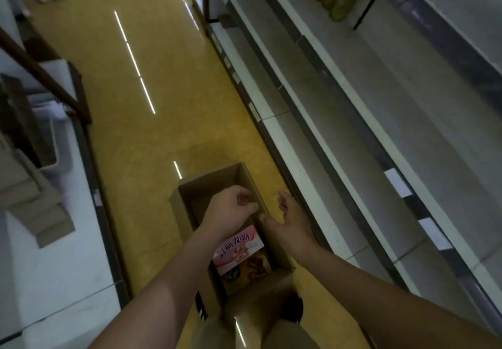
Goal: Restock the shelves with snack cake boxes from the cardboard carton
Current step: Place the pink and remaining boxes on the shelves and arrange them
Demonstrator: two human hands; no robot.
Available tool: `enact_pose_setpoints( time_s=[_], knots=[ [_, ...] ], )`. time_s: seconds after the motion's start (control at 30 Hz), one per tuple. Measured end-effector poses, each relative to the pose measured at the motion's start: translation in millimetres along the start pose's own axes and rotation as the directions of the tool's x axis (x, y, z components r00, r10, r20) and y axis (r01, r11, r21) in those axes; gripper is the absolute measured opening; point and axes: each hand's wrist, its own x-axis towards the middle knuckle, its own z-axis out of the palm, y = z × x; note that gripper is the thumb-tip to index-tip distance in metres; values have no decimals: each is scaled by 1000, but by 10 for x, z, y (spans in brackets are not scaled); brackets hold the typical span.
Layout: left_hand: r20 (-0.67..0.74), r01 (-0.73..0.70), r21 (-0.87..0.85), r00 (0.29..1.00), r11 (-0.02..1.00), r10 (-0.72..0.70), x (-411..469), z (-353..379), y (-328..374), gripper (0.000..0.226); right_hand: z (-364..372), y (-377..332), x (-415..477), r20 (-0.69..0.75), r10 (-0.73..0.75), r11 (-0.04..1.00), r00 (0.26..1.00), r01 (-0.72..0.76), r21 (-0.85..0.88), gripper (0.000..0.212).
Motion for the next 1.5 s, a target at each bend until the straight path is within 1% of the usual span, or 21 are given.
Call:
enact_pose_setpoints(
  time_s=[0.07, 0.1, 0.23, 0.3, 0.4, 0.53, 0.7, 0.8, 0.87, 0.9, 1.03, 1.1, 1.2, 1.27, 1.37, 1.43, 1.5],
  knots=[
    [-28, 45, -25, 999, 999, -46, 67, 39, -131, 41, 90, 37, 147, 45, 8, 999, 999, -6, -34, 61],
    [-42, 68, -36, 997, 997, -69, 102, 69, -204, 41, 135, 62, 227, 67, 12, 999, 998, -9, -43, 60],
    [-103, 168, -92, 979, 981, -177, 238, 230, -516, 44, 310, 217, 582, 155, 13, 995, 988, 2, -95, 84],
    [-119, 248, -136, 957, 959, -264, 323, 358, -731, 47, 375, 358, 797, 206, 49, 992, 977, -24, -123, 88],
    [-134, 379, -180, 905, 908, -404, 482, 634, -1090, 55, 451, 667, 1183, 277, 125, 984, 953, -83, -159, 91],
    [-132, 532, -255, 808, 808, -574, 780, 1109, -1577, 60, 563, 1191, 1725, 353, 231, 966, 907, -170, -195, 99],
    [-89, 631, -288, 732, 721, -676, 1254, 1694, -2232, 68, 792, 1911, 2350, 379, 312, 936, 871, -214, -279, 101],
    [-81, 679, -298, 682, 671, -726, 1512, 1937, -2653, 72, 988, 2313, 2647, 393, 371, 916, 842, -262, -303, 103],
    [-96, 711, -278, 649, 646, -755, 1648, 2051, -2926, 79, 1118, 2532, 2795, 400, 394, 907, 828, -279, -316, 106],
    [-100, 724, -277, 632, 631, -769, 1694, 2105, -3062, 83, 1178, 2639, 2849, 401, 404, 902, 822, -287, -322, 105],
    [-82, 746, -329, 589, 579, -804, 1831, 2247, -3517, 92, 1411, 2957, 3068, 415, 406, 898, 814, -270, -347, 87],
    [-50, 748, -362, 581, 557, -812, 1873, 2323, -3685, 98, 1526, 3107, 3166, 421, 420, 893, 804, -285, -348, 84],
    [-41, 731, -423, 575, 536, -817, 1954, 2446, -3852, 104, 1673, 3249, 3295, 416, 449, 885, 791, -331, -327, 81],
    [-47, 713, -477, 562, 513, -826, 2015, 2522, -3913, 115, 1737, 3314, 3364, 403, 480, 873, 779, -377, -310, 80],
    [-118, 684, -487, 565, 544, -816, 2072, 2641, -4011, 140, 1803, 3428, 3445, 392, 501, 864, 772, -419, -280, 83],
    [-146, 663, -491, 576, 565, -804, 2082, 2701, -4086, 145, 1828, 3505, 3490, 389, 513, 858, 765, -447, -252, 90],
    [-163, 643, -510, 581, 572, -797, 2079, 2729, -4173, 143, 1865, 3554, 3532, 368, 554, 832, 746, -513, -213, 100]
  ],
)
